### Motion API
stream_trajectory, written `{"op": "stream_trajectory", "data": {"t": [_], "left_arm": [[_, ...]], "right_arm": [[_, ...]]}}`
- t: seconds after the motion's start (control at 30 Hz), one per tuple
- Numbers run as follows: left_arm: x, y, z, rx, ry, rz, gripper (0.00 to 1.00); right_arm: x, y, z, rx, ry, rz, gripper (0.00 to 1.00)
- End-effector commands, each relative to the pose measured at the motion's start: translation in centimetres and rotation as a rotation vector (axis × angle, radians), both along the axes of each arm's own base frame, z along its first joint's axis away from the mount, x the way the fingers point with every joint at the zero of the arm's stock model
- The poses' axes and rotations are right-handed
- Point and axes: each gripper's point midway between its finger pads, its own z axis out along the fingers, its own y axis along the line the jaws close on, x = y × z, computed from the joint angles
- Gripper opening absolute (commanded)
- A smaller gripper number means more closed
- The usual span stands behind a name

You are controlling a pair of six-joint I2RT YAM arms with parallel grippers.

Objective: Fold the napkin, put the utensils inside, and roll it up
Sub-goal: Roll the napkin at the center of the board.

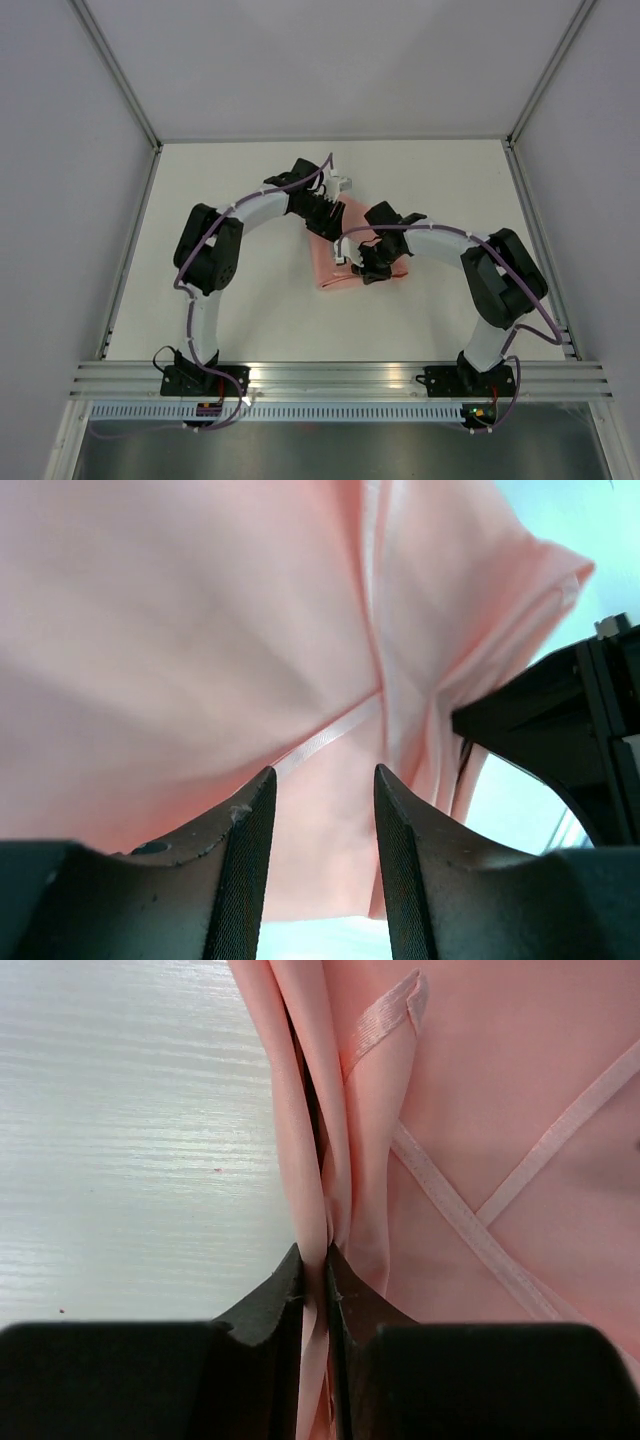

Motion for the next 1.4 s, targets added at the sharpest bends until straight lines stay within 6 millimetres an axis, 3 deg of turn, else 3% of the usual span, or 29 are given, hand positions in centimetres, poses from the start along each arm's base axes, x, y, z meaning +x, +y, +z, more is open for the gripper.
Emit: {"op": "stream_trajectory", "data": {"t": [0.0, 0.07, 0.1, 0.13, 0.2, 0.23, 0.33, 0.5, 0.53, 0.6, 0.63, 0.7, 0.73, 0.8, 1.0, 1.13, 1.23, 1.37], "left_arm": [[4.1, 0.4, 7.1, -0.065, -0.220, 0.180, 0.49], [4.5, 0.7, 8.2, -0.080, -0.263, 0.220, 0.49], [5.0, 1.1, 8.7, -0.071, -0.293, 0.255, 0.49], [5.0, 1.2, 10.8, -0.099, -0.331, 0.278, 0.49], [5.5, 2.0, 11.8, -0.110, -0.395, 0.350, 0.49], [5.3, 2.3, 13.9, -0.144, -0.433, 0.381, 0.49], [4.9, 3.1, 15.2, -0.184, -0.515, 0.436, 0.50], [2.9, 3.8, 18.1, -0.185, -0.765, 0.481, 0.52], [2.1, 4.2, 16.6, -0.143, -0.803, 0.463, 0.53], [0.9, 3.5, 18.9, -0.160, -0.965, 0.458, 0.56], [0.0, 3.5, 17.8, -0.138, -0.996, 0.444, 0.56], [-1.5, 2.4, 19.1, -0.146, -1.112, 0.419, 0.56], [-2.3, 2.3, 18.0, -0.127, -1.126, 0.400, 0.56], [-3.9, 1.4, 18.4, -0.118, -1.210, 0.370, 0.57], [-8.7, -1.5, 15.5, -0.061, -1.295, 0.187, 0.59], [-10.8, -3.5, 11.0, 0.026, -1.298, 0.038, 0.59], [-12.6, -5.2, 9.5, 0.023, -1.304, -0.040, 0.60], [-13.9, -6.8, 6.1, 0.055, -1.281, -0.151, 0.60]], "right_arm": [[-4.9, -2.7, -1.8, -0.082, 0.318, 0.014, 0.16], [-4.0, -2.4, -1.7, -0.074, 0.358, 0.030, 0.16], [-5.0, -3.0, -2.1, -0.088, 0.453, 0.019, 0.16], [-3.9, -2.5, -1.6, -0.067, 0.446, 0.039, 0.16], [-4.4, -3.0, -1.2, -0.071, 0.532, 0.030, 0.16], [-3.8, -2.7, -1.4, -0.064, 0.556, 0.031, 0.16], [-3.3, -2.9, -1.8, -0.071, 0.626, 0.022, 0.16], [-2.7, -3.6, -2.7, -0.081, 0.724, -0.006, 0.16], [-2.2, -3.5, -2.7, -0.077, 0.720, -0.008, 0.16], [-2.1, -3.5, -2.9, -0.077, 0.746, -0.015, 0.16], [-2.0, -3.5, -3.0, -0.075, 0.754, -0.021, 0.16], [-1.8, -3.6, -3.3, -0.076, 0.768, -0.028, 0.17], [-1.8, -3.7, -3.4, -0.078, 0.774, -0.034, 0.17], [-1.8, -3.7, -3.7, -0.079, 0.786, -0.044, 0.16], [-1.6, -4.0, -4.0, -0.076, 0.798, -0.067, 0.17], [-1.3, -4.1, -4.1, -0.075, 0.802, -0.085, 0.17], [-1.2, -4.1, -4.3, -0.077, 0.803, -0.091, 0.17], [-1.1, -4.1, -4.5, -0.081, 0.806, -0.098, 0.17]]}}
